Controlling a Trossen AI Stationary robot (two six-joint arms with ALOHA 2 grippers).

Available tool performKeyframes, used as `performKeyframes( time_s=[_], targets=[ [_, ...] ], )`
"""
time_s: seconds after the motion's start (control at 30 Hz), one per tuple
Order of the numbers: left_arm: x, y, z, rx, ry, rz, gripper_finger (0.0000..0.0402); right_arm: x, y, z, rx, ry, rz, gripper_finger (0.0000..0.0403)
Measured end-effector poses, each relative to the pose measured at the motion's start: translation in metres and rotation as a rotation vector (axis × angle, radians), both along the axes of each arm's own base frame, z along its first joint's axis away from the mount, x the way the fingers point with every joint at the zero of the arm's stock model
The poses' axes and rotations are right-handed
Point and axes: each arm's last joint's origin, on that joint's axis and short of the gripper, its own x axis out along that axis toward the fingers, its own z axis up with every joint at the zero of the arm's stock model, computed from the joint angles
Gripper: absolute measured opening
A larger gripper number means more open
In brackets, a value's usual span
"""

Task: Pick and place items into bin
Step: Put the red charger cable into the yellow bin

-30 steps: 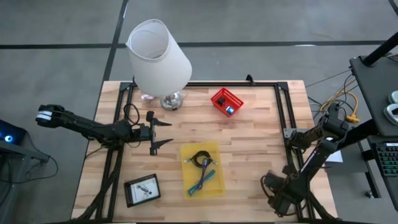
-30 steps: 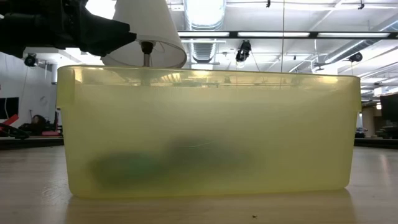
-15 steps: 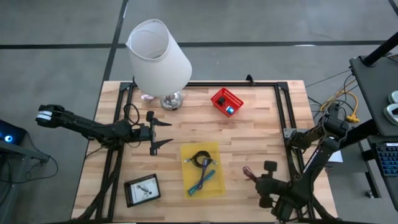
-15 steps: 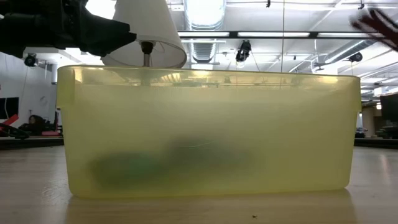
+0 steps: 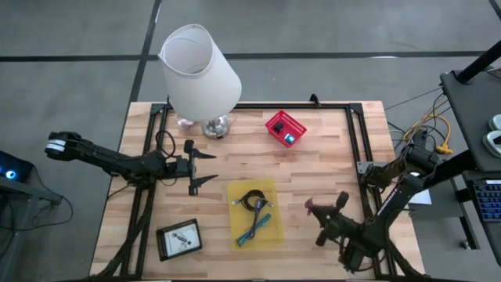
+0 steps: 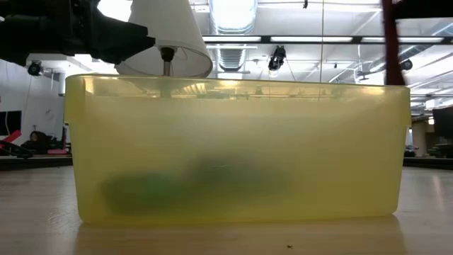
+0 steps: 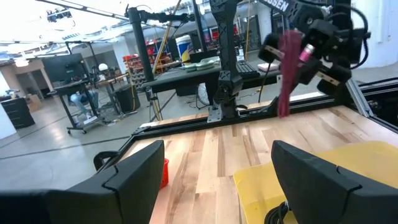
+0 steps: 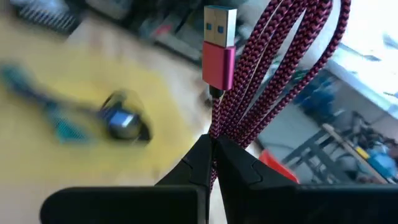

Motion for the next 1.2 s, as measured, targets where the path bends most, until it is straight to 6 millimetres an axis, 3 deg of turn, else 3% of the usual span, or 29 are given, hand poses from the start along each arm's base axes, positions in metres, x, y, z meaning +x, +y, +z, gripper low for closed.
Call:
performKeyframes(
  time_s=[0.27,0.63,0.93,1.2],
  targets=[
    [0.0,0.0,0.0,0.0,-0.005,0.0,0.0279,0.026,-0.034,-0.008,0.133,-0.174,-0.186,0.0009],
    [0.0,0.0,0.0,0.0,-0.004,0.0,0.0279,0.058,-0.06,0.005,0.202,-0.023,-0.345,0.0008],
    [0.0,0.0,0.001,0.0,-0.005,0.0,0.0279,0.073,-0.062,0.032,0.26,0.113,-0.291,0.0008],
    [0.0,0.0,0.001,0.0,-0.006,0.0,0.0279,0.104,-0.062,0.044,0.261,0.221,-0.053,0.0008]
  ],
)
